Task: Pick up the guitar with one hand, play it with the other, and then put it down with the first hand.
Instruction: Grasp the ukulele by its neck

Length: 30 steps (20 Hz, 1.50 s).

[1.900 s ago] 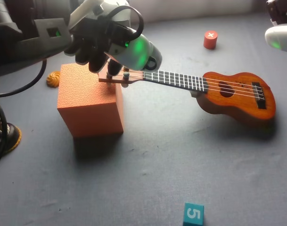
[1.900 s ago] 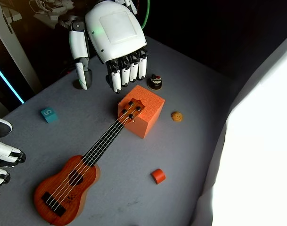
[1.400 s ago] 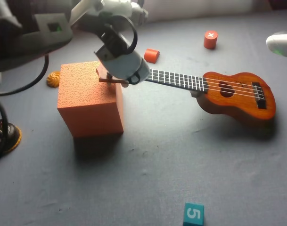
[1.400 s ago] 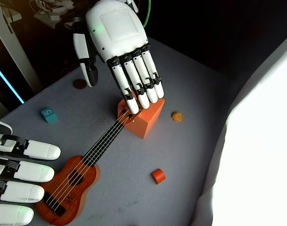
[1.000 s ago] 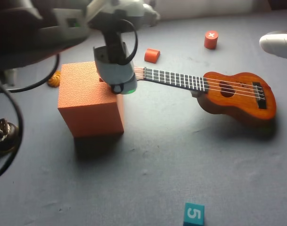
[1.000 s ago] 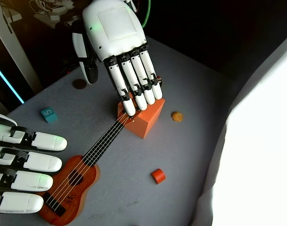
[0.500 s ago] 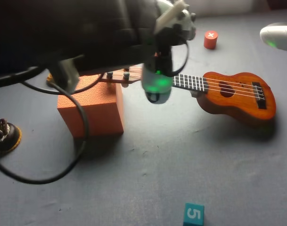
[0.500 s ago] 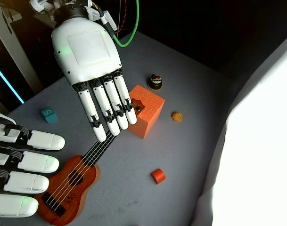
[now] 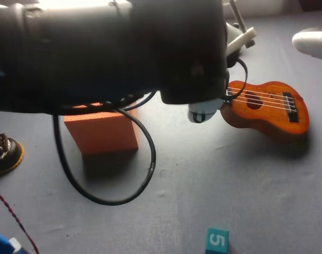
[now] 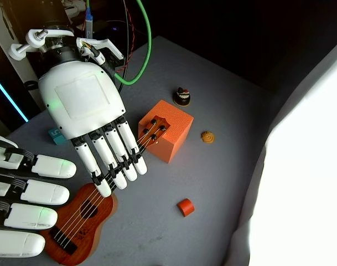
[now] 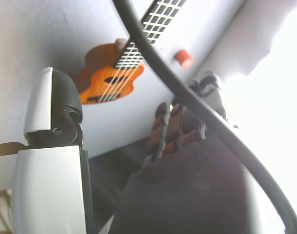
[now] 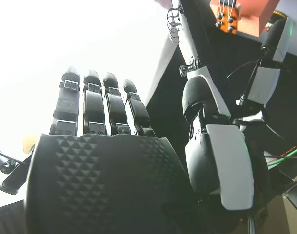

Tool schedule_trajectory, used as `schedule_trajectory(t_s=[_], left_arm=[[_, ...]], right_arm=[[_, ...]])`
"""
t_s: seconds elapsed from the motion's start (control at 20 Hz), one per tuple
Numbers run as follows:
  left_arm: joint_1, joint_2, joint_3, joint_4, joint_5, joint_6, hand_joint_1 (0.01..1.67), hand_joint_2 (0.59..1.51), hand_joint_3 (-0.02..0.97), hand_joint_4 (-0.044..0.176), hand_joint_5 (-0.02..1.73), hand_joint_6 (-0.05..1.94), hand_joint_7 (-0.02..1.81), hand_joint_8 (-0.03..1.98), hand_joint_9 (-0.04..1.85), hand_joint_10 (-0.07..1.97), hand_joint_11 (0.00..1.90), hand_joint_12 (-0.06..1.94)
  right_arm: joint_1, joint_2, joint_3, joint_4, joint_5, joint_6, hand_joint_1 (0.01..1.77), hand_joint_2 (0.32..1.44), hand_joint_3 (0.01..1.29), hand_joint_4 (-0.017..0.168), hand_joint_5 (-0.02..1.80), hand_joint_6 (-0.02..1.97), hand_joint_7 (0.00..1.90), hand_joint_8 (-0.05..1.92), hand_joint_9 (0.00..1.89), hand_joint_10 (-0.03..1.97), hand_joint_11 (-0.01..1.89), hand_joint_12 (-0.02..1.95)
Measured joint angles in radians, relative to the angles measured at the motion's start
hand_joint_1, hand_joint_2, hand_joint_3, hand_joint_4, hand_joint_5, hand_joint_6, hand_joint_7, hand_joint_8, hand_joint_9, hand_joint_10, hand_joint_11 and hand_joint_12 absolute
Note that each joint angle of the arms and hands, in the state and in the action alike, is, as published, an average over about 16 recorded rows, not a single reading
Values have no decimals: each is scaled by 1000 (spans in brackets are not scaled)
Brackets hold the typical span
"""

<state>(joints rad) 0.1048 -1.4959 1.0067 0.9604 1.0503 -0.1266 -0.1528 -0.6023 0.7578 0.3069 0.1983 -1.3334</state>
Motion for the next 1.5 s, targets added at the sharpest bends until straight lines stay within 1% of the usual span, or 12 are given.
schedule_trajectory(t_s=[0.2,0.4,0.55,1.0,1.5], left_arm=[[33,-46,43,51,30,-17,1250,1017,-5,40,21,-8,19,-12,16,19,16,-12],[65,-80,79,99,53,-35,1245,1024,-5,41,21,-9,18,-12,15,19,16,-13],[85,-103,101,127,59,-48,1248,1028,-5,42,21,-9,18,-12,15,19,17,-14],[144,-157,164,198,45,-80,1243,1033,-6,46,21,-10,16,-13,19,19,17,-14],[203,-213,261,250,12,-108,1250,1033,-5,47,21,-10,14,-13,20,19,17,-14]], right_arm=[[0,0,0,0,-3,0,362,1313,33,8,21,16,21,11,16,5,22,0],[0,0,0,0,-4,0,362,1314,30,8,21,16,22,11,16,5,22,0],[0,0,0,0,-6,0,367,1314,28,7,21,16,22,11,15,5,22,0],[0,0,0,0,-9,0,367,1314,21,8,21,16,22,12,15,4,21,0],[1,-2,0,0,-11,0,359,1314,22,8,22,16,22,12,15,4,21,0]])
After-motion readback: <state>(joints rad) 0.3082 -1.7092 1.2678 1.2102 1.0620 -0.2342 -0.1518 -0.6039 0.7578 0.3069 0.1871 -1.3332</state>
